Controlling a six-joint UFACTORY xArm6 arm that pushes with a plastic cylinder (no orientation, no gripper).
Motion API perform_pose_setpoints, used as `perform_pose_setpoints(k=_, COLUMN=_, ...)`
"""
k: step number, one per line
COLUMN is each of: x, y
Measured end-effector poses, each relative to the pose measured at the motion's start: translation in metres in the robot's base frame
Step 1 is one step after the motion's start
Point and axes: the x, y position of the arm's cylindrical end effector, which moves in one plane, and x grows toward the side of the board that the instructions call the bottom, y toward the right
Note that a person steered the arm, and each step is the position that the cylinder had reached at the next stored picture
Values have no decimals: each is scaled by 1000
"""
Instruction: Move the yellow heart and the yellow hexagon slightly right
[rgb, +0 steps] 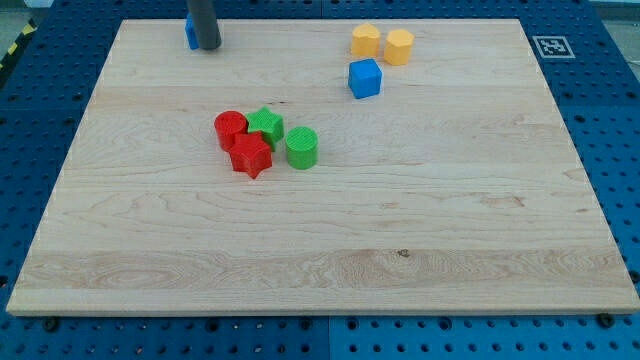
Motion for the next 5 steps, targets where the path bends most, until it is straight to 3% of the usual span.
perform_pose_setpoints(k=3, x=-2, y=-28)
perform_pose_setpoints(k=5, x=45, y=79)
